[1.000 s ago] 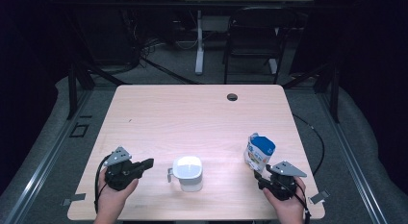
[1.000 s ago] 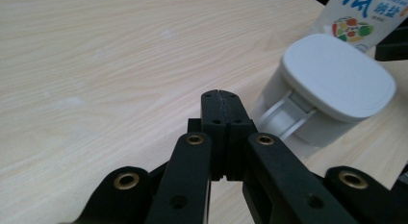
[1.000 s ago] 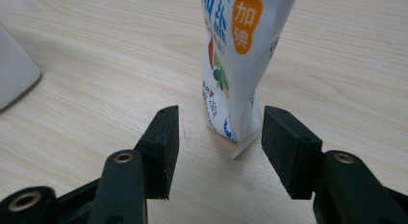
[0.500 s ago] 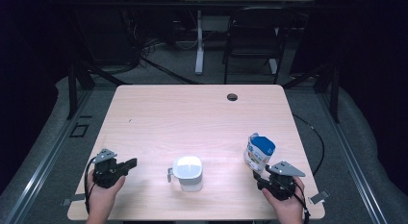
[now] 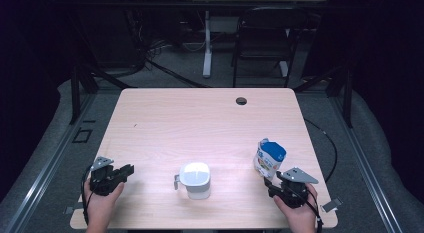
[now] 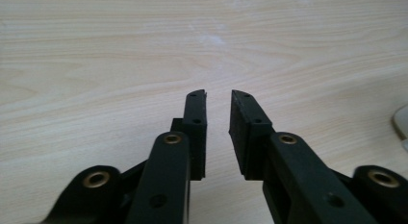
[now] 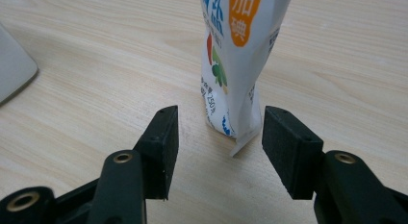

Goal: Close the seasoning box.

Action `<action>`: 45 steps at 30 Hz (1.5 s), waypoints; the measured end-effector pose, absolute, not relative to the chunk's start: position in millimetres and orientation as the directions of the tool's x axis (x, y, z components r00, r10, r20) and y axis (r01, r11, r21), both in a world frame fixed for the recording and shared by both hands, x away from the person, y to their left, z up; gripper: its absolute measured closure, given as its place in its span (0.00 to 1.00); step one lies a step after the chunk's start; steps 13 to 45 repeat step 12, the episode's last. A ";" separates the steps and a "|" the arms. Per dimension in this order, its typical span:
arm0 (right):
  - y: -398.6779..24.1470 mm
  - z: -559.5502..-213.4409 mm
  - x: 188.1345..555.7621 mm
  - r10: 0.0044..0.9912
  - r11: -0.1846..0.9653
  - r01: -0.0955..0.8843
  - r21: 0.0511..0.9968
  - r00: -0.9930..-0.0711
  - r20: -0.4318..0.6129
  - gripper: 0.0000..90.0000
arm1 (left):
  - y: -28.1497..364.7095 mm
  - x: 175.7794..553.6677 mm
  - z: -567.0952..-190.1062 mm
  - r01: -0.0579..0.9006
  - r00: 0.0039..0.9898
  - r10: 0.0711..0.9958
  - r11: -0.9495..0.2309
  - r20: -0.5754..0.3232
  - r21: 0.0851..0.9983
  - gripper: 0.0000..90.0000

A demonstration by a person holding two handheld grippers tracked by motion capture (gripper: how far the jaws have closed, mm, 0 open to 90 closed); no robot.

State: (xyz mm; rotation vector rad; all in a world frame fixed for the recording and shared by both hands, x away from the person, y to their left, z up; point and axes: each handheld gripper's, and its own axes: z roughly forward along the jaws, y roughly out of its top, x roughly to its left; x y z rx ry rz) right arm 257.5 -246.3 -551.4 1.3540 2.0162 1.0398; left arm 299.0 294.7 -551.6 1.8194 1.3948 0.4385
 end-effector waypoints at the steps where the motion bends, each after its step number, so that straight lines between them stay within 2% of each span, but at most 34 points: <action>1: -246.3 -551.4 257.5 0.923 0.216 0.546 0.810 -0.385 0.013 0.52 | 294.7 299.0 -551.6 0.652 0.336 0.924 -0.087 -0.184 0.753 0.82; 7: -245.8 -554.0 257.7 0.919 0.227 0.547 0.806 -0.394 0.008 0.52 | 302.0 299.6 -553.6 0.646 0.297 0.936 -0.049 -0.191 0.762 0.66; 12: -246.0 -558.2 256.4 0.912 0.257 0.544 0.799 -0.410 -0.014 0.51 | 303.6 302.4 -555.4 0.637 0.274 0.939 -0.015 -0.208 0.770 0.58; 45: -246.0 -558.2 256.4 0.912 0.257 0.544 0.799 -0.410 -0.014 0.51 | 303.6 302.4 -555.4 0.637 0.274 0.939 -0.015 -0.208 0.770 0.58</action>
